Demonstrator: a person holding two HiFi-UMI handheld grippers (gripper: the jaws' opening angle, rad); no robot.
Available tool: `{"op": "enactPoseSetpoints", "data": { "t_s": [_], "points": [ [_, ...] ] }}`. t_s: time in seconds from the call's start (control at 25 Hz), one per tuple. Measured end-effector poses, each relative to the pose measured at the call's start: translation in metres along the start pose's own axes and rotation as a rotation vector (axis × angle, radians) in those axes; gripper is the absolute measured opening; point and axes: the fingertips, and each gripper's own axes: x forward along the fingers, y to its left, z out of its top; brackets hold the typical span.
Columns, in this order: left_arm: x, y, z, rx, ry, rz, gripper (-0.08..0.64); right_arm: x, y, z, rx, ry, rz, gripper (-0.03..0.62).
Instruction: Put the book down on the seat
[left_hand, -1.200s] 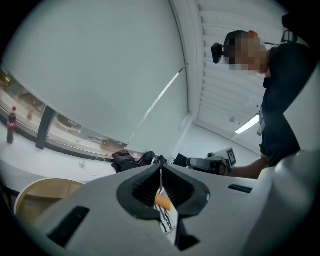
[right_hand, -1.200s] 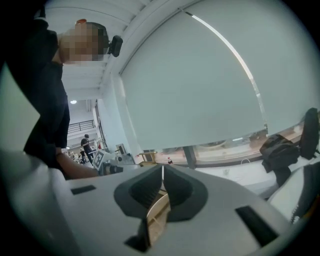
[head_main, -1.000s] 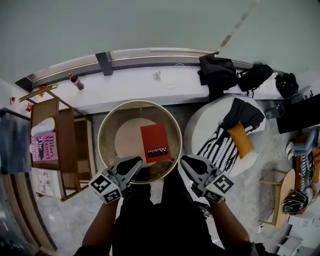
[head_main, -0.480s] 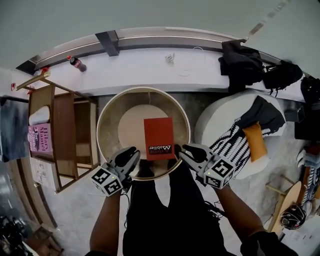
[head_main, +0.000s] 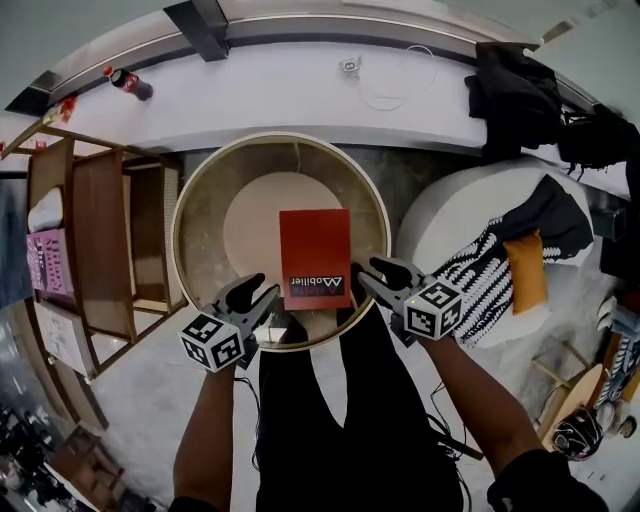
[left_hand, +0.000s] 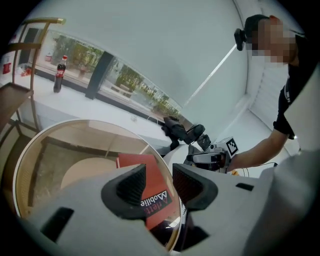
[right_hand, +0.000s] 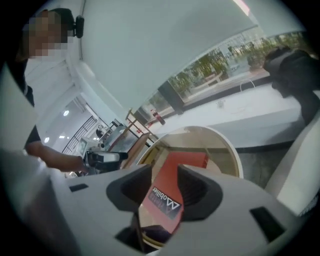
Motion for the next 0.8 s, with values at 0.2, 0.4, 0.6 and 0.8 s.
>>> {"op": "enactPoseSetpoints", "data": {
  "t_s": [0.2,0.4,0.6,0.8],
  "points": [
    [0.022,0.029,-0.049,-0.08,0.093,0.011,0.158,0.028,-0.025,-0.046,0.121,0.054,-0.009,0.158],
    [0.039,0.051,-0.081,-0.092,0.178,0.016,0.166,0.047,-0.037,-0.075,0.174,0.084,-0.027,0.175],
    [0.049,0.064,-0.105,-0.132,0.227,0.028,0.17,0.056,-0.04,-0.095,0.184,0.104,-0.029,0.175],
    [0.059,0.072,-0.124,-0.185,0.243,0.031,0.17,0.064,-0.041,-0.109,0.174,0.119,-0.034,0.175]
  ]
}}
